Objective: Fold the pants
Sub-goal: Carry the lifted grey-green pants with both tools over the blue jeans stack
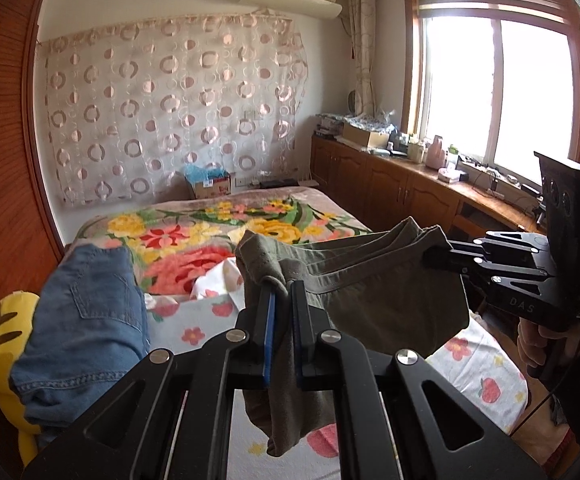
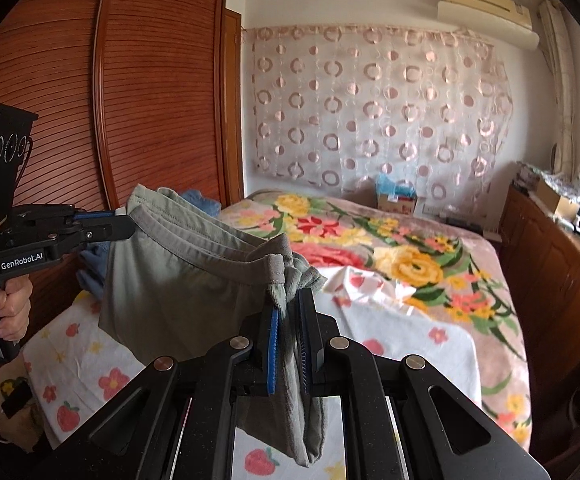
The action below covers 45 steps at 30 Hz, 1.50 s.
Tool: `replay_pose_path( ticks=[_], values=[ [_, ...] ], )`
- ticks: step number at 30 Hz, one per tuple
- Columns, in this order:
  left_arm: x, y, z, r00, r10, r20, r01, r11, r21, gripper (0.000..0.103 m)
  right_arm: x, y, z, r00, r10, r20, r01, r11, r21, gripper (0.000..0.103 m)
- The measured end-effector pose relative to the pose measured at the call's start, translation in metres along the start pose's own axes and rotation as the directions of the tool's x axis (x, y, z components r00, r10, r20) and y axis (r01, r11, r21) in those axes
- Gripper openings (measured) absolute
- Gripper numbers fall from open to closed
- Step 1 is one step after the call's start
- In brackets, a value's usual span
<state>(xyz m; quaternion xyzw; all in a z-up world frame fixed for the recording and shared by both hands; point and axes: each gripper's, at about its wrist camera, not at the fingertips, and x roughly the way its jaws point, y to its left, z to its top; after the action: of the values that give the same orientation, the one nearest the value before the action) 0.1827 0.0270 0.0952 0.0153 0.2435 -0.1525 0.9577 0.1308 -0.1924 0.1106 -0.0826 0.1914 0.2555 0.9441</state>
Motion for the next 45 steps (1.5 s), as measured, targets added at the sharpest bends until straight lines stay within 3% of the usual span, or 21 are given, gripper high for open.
replay_pose_path(
  ticks=[8, 19, 28, 37, 45],
  values=[
    [-0.031, 0.022, 0.000, 0.997, 0.060, 0.040, -0.059, 0.998, -0.028, 0.009, 0.004, 0.012, 0.014, 0.998, 0.049, 0.037, -0.047, 0.997, -0.053, 0.009],
    [-0.064, 0.068, -0.016, 0.981, 0.183, 0.057, -0.178, 0.980, -0.090, 0.009, 0.048, 0.018, 0.035, 0.987, 0.154, 0.034, -0.148, 0.979, -0.140, 0.009],
    [-0.064, 0.101, -0.026, 0.962, 0.270, 0.050, -0.261, 0.956, -0.135, 0.009, 0.092, 0.010, 0.055, 0.979, 0.201, 0.016, -0.195, 0.962, -0.191, 0.009],
    [-0.050, 0.138, -0.032, 0.952, 0.305, 0.010, -0.298, 0.937, -0.182, 0.009, 0.141, 0.007, 0.071, 0.976, 0.216, 0.005, -0.210, 0.954, -0.213, 0.009],
    [-0.041, 0.151, -0.028, 0.934, 0.357, 0.004, -0.349, 0.915, -0.201, 0.009, 0.181, 0.001, 0.075, 0.955, 0.294, 0.038, -0.279, 0.935, -0.217, 0.009]
  ],
)
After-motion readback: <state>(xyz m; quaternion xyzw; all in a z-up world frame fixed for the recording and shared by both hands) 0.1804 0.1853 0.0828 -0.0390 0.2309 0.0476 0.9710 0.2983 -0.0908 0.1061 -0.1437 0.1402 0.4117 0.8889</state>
